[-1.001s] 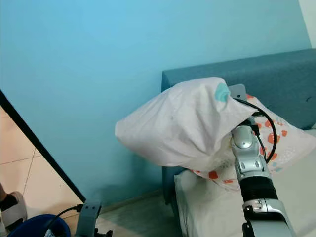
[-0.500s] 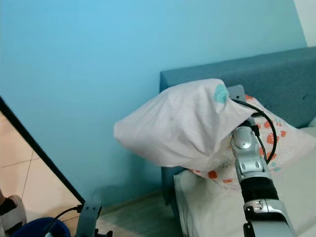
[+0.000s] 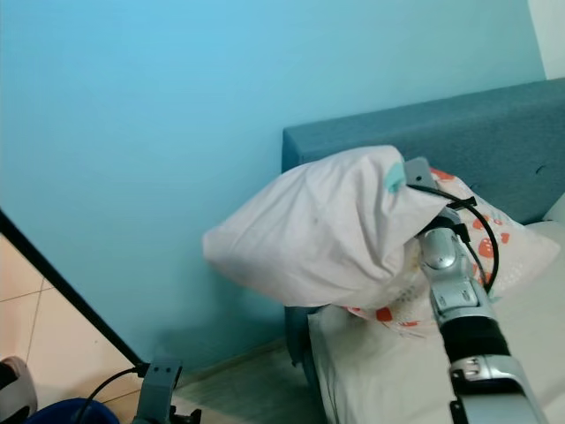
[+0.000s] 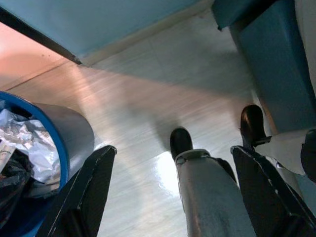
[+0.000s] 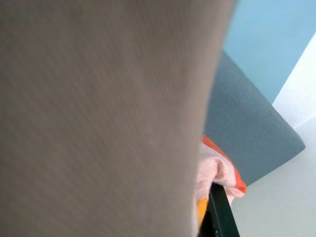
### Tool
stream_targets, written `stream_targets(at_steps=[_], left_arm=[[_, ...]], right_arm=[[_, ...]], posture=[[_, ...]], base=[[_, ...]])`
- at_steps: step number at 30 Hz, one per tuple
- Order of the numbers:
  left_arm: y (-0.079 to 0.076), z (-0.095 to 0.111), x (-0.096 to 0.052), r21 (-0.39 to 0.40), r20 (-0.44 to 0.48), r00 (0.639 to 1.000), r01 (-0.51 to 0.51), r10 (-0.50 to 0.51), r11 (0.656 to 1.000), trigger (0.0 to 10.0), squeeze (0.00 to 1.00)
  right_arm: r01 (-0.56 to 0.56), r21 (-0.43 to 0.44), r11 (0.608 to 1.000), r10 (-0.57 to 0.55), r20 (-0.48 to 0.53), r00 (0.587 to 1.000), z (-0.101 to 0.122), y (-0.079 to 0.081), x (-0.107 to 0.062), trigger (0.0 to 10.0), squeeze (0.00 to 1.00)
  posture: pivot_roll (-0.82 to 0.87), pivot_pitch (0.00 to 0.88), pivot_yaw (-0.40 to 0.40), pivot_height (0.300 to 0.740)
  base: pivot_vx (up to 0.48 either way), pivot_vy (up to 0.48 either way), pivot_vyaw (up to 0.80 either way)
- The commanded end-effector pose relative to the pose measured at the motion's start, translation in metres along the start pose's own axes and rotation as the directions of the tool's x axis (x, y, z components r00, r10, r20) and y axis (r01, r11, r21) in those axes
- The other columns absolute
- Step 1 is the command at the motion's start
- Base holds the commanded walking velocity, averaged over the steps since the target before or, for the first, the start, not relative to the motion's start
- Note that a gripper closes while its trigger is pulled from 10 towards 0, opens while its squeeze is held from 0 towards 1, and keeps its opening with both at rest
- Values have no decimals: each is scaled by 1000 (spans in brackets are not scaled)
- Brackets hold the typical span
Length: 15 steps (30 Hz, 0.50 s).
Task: Clean up the room
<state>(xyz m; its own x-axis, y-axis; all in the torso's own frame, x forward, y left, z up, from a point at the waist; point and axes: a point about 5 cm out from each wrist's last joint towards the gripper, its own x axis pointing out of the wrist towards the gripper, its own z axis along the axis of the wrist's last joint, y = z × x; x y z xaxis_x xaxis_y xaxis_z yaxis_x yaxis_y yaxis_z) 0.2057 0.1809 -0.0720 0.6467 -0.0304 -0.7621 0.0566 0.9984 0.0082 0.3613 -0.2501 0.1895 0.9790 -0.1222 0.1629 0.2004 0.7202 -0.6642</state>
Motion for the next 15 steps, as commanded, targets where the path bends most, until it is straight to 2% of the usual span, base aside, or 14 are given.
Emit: stream_targets(at_steps=[1, 3, 5, 8, 15], left_arm=[[3, -9, -2, 3, -32, 999, -7, 7, 1000, 10000, 0], [3, -11, -3, 2, -33, 999, -6, 6, 1000, 10000, 0], [3, -12, -3, 1, -36, 999, -6, 6, 1000, 10000, 0], [4, -21, -5, 2, -51, 999, -4, 4, 1000, 10000, 0], [6, -41, -12, 9, -91, 996, 1, 0, 1000, 10000, 0]], right_arm=[[22, -86, 996, -22, 1, 1000, -1, -7, 4, 10000, 0], [62, -156, 986, -66, -21, 998, -6, -19, 10, 10000, 0], [78, -181, 980, -84, -26, 996, -6, -24, 13, 10000, 0], [113, -270, 956, -123, -21, 992, -1, -39, 24, 10000, 0], [143, -348, 926, -170, -47, 984, 5, -60, 36, 10000, 0]], posture=[[-38, 97, -15, 735], [-36, 102, -17, 735], [-36, 108, -18, 735], [-31, 131, -20, 735], [-13, 178, -24, 735]], base=[[0, 0, 0], [0, 0, 0], [0, 0, 0], [0, 0, 0], [0, 0, 0]])
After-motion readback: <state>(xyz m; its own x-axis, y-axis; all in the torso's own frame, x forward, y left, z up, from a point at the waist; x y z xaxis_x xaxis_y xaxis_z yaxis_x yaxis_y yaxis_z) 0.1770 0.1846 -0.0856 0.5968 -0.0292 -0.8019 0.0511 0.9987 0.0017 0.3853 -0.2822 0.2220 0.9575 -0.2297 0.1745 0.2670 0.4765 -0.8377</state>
